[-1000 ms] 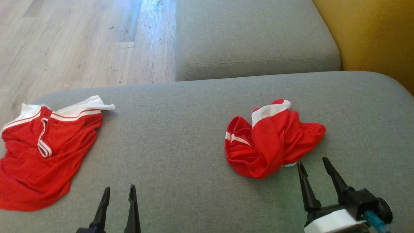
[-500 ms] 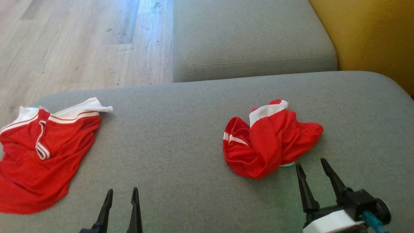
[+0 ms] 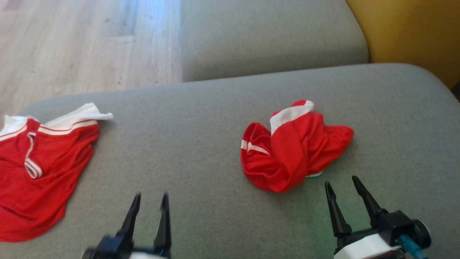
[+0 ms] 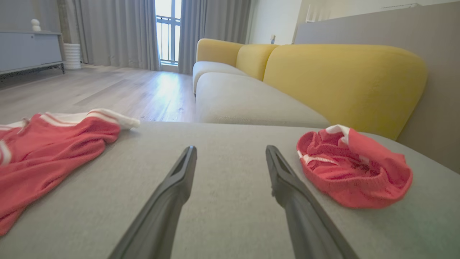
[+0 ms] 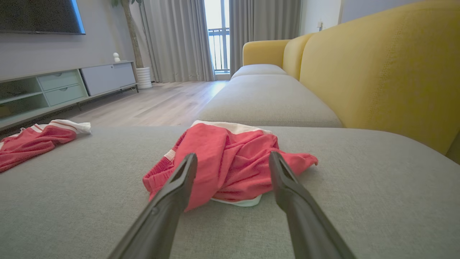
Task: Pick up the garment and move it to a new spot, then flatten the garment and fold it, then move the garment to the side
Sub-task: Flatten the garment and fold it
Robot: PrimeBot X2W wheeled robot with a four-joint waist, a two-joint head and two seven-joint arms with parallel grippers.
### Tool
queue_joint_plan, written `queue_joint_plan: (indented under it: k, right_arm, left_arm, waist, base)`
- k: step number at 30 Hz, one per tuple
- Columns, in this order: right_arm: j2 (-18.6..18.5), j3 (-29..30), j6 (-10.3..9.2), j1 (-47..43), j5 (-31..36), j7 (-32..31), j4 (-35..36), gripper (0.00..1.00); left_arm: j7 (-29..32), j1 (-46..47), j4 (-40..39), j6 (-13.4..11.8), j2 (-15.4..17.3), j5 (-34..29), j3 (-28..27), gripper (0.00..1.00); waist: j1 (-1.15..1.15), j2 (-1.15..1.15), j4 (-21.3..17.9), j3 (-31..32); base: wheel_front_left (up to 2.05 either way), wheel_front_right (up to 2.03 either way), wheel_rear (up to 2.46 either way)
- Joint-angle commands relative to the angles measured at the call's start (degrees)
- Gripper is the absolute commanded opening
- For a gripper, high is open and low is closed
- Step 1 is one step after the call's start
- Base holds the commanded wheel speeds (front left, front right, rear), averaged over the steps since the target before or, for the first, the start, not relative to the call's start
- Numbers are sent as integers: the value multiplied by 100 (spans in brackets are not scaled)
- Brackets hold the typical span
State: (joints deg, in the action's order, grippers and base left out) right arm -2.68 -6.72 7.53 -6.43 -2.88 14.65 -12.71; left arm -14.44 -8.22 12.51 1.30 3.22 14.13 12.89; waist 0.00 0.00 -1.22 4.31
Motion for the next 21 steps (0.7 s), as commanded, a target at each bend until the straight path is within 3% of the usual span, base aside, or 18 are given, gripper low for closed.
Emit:
queue_joint_plan:
  k: [1, 15, 21]
  right_arm:
    - [-20, -141, -4, 274, 75, 35, 212, 100]
    - [-20, -191, -4, 772, 231, 35, 433, 100]
    - [-20, -187, -4, 1074, 198, 35, 545, 100]
  left_arm:
    - [-56, 641, -150, 25, -34, -16, -48, 100]
    - [-56, 2803, 783, 296, -34, 159, 1069, 100]
    - [46, 4005, 1393, 353, -34, 910, 1918, 100]
  waist:
    - [0, 0, -107, -166]
    - [0, 0, -583, -1341]
    - [0, 0, -767, -1867]
  base:
    - [0, 0, 0]
    - [0, 0, 0]
    - [0, 0, 0]
